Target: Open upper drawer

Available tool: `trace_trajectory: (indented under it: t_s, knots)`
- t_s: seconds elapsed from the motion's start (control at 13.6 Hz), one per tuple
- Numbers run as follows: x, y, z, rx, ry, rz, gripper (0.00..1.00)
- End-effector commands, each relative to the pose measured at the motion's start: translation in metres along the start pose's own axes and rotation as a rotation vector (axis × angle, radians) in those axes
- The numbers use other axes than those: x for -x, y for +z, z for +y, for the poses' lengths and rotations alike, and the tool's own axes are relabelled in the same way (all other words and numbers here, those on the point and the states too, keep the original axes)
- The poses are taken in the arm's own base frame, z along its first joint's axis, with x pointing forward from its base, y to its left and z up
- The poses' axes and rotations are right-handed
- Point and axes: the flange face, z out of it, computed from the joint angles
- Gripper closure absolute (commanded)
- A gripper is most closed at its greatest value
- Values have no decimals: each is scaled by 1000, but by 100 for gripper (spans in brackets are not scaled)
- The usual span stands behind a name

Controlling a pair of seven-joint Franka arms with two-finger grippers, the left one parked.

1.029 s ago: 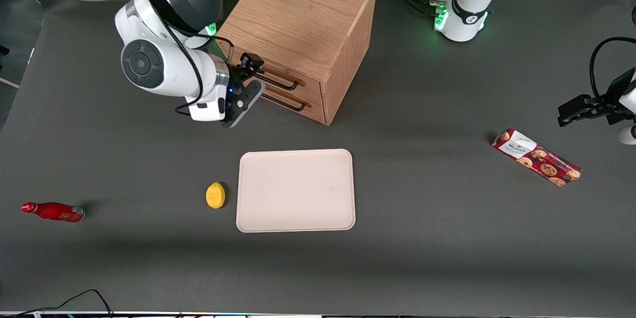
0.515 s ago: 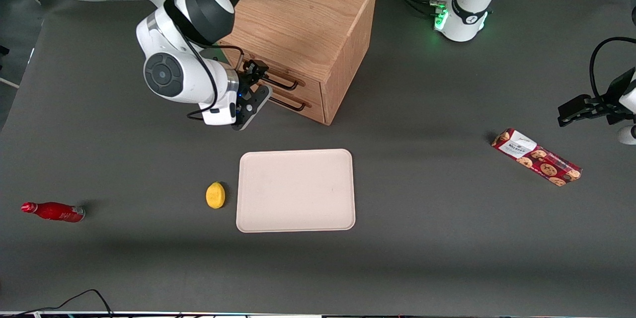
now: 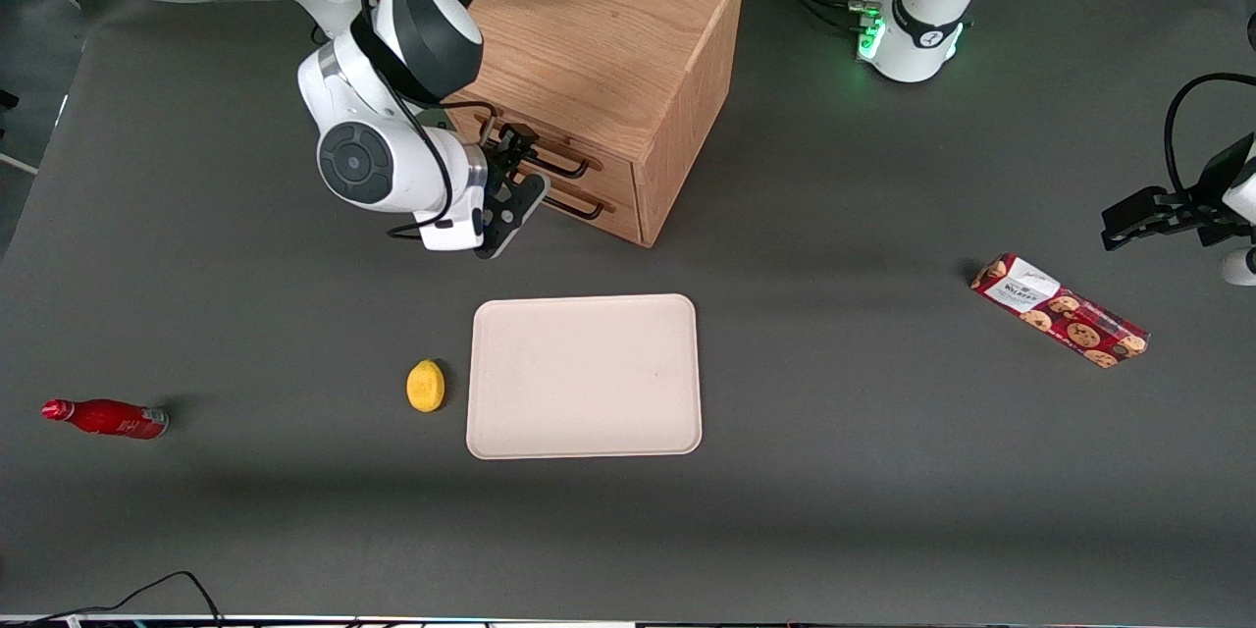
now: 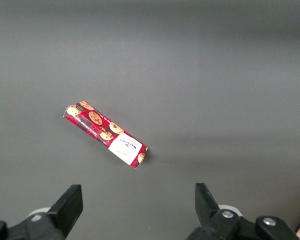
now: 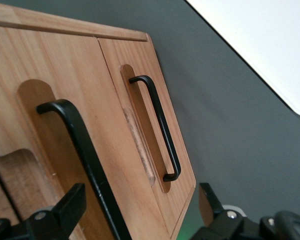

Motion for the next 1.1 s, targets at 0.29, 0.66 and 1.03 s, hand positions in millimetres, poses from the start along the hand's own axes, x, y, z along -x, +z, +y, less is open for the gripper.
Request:
trace_trajectory:
  t_s: [0.29,0.66,1.03]
  knots:
    - [-1,19,0,13,-36,-32,0]
    - [8,28,25,30,-10,-64,0]
    - [2,44,17,34,-27,-62,0]
